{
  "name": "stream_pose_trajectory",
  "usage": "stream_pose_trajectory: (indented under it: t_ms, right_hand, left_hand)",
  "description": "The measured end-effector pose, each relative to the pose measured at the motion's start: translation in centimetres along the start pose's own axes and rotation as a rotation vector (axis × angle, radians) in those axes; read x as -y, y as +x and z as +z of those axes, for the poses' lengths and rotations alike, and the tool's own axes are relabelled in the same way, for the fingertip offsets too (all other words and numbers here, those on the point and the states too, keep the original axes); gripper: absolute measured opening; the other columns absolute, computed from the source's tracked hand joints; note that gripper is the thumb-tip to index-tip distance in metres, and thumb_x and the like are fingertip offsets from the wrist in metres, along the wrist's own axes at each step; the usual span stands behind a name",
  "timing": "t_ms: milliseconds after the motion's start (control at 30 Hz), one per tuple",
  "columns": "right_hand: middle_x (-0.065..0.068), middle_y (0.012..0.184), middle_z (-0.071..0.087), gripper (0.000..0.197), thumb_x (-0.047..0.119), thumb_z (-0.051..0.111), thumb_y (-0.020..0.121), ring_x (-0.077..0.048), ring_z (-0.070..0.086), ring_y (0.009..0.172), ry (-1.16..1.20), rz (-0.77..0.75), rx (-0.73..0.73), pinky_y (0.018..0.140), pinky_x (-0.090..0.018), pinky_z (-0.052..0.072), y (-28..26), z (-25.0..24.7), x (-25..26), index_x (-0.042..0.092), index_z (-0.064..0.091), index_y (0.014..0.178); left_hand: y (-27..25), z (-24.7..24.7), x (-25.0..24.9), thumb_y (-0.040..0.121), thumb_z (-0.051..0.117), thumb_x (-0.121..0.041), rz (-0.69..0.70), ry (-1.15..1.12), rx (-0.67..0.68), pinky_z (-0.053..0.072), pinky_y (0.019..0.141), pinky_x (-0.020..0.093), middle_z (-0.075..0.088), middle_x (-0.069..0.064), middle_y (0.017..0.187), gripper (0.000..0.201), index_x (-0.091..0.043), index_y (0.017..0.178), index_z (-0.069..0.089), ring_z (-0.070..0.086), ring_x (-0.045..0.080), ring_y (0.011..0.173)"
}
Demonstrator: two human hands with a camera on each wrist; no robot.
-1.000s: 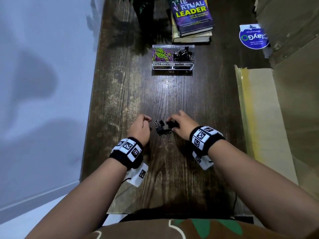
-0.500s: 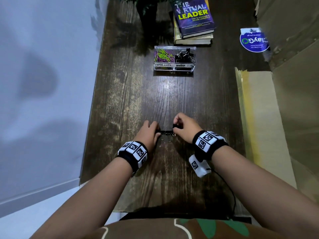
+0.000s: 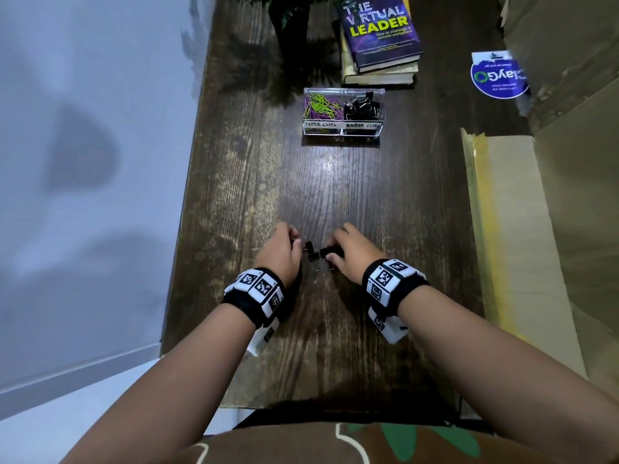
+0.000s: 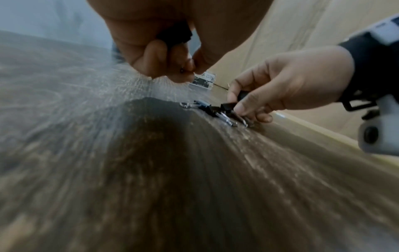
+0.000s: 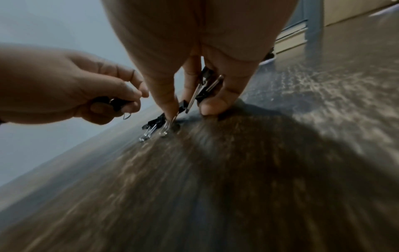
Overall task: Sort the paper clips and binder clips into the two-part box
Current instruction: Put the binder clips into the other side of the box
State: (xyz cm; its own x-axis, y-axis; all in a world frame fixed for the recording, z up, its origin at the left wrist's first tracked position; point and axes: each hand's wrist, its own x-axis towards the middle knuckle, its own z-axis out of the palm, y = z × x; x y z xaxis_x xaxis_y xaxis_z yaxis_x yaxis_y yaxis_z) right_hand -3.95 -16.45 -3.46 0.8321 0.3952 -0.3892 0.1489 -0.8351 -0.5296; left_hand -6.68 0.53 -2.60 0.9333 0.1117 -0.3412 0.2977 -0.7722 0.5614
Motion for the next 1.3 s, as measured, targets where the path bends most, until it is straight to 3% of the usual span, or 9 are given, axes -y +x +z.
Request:
stream_pose_trajectory:
  t_ms: [100, 233, 400, 533, 633, 833, 967, 1033, 1300]
  right_hand:
    - [-0.004, 0.103, 0.054, 0.017, 0.018, 0.066, 0.083, -0.022, 0.057, 0.092, 0.160, 0.064, -0.033, 0.080, -0.030, 0.045, -0.1, -0.5, -0.3, 0.012, 0.055, 0.094]
    - [-0.008, 0.082, 0.065, 0.017, 0.008, 0.068, 0.079, -0.025, 0.065, 0.066, 0.452, 0.241, -0.048, 0.063, -0.033, 0.053, -0.2, -1.4, -0.8, 0.014, 0.053, 0.084]
    - [-0.006, 0.087, 0.066, 0.022, 0.001, 0.068, 0.080, -0.013, 0.056, 0.056, 0.571, 0.308, -0.081, 0.052, -0.024, 0.048, 0.8, -3.4, -2.0, 0.019, 0.056, 0.083]
    - [-0.003, 0.094, 0.068, 0.021, -0.001, 0.064, 0.084, -0.013, 0.061, 0.068, 0.542, 0.315, -0.102, 0.064, -0.025, 0.052, 2.1, -6.2, -2.7, 0.014, 0.067, 0.099]
    - [-0.015, 0.093, 0.071, 0.018, -0.004, 0.063, 0.083, -0.019, 0.062, 0.069, 0.561, 0.330, -0.193, 0.065, -0.029, 0.052, 4.1, -8.9, -3.1, 0.007, 0.069, 0.096]
    - [-0.014, 0.084, 0.066, 0.015, 0.001, 0.062, 0.085, -0.002, 0.053, 0.044, 0.466, 0.295, -0.389, 0.049, -0.015, 0.045, 10.0, -16.2, -3.4, 0.003, 0.068, 0.098]
    - [-0.011, 0.098, 0.072, 0.018, 0.007, 0.060, 0.083, -0.017, 0.065, 0.078, 0.282, 0.258, -0.444, 0.076, -0.031, 0.054, 13.7, -19.5, -3.1, 0.012, 0.071, 0.097]
    - [-0.006, 0.102, 0.071, 0.018, 0.010, 0.062, 0.082, -0.020, 0.066, 0.095, 0.201, 0.236, -0.466, 0.086, -0.028, 0.052, 15.1, -20.3, -2.8, 0.015, 0.071, 0.097]
    - [-0.008, 0.110, 0.067, 0.022, 0.004, 0.058, 0.085, -0.025, 0.061, 0.104, 0.009, 0.206, -0.390, 0.085, -0.026, 0.045, 19.1, -19.2, -1.9, 0.012, 0.069, 0.102]
  left_hand:
    - [0.0, 0.3, 0.0, 0.096, 0.040, -0.027, 0.072, 0.129, 0.061, 0.048, 0.078, 0.038, 0.058, 0.004, 0.105, 0.021, -0.015, 0.113, 0.045, 0.060, 0.026, 0.089]
    - [0.0, 1.0, 0.7, 0.096, 0.044, -0.032, 0.130, 0.271, 0.188, 0.050, 0.085, 0.042, 0.050, 0.008, 0.122, 0.038, -0.018, 0.130, 0.040, 0.059, 0.029, 0.102]
    - [-0.1, 1.2, 1.0, 0.091, 0.053, -0.044, 0.108, 0.253, 0.267, 0.048, 0.092, 0.043, 0.042, 0.008, 0.128, 0.058, -0.021, 0.141, 0.033, 0.055, 0.030, 0.110]
    - [0.0, 1.5, 0.7, 0.092, 0.053, -0.041, 0.105, 0.244, 0.252, 0.049, 0.090, 0.042, 0.040, 0.008, 0.126, 0.053, -0.017, 0.137, 0.038, 0.056, 0.030, 0.106]
    - [0.1, 1.8, 0.6, 0.094, 0.052, -0.036, 0.126, 0.214, 0.206, 0.050, 0.082, 0.040, 0.041, 0.008, 0.120, 0.038, -0.013, 0.123, 0.044, 0.057, 0.029, 0.096]
    - [0.6, 2.0, 0.0, 0.094, 0.052, -0.029, 0.119, 0.166, 0.189, 0.049, 0.076, 0.040, 0.036, 0.008, 0.113, 0.025, -0.010, 0.106, 0.042, 0.055, 0.029, 0.079]
    - [0.6, 2.1, 0.0, 0.097, 0.045, -0.026, 0.182, 0.226, 0.227, 0.049, 0.073, 0.040, 0.037, 0.008, 0.112, 0.019, -0.010, 0.105, 0.044, 0.054, 0.028, 0.075]
    - [1.0, 2.2, -0.1, 0.098, 0.043, -0.025, 0.205, 0.253, 0.255, 0.047, 0.076, 0.038, 0.041, 0.007, 0.111, 0.018, -0.009, 0.106, 0.045, 0.054, 0.027, 0.083]
    - [2.0, 1.9, -1.1, 0.098, 0.040, -0.008, 0.245, 0.323, 0.359, 0.044, 0.082, 0.033, 0.039, 0.007, 0.117, 0.024, -0.009, 0.121, 0.043, 0.054, 0.025, 0.092]
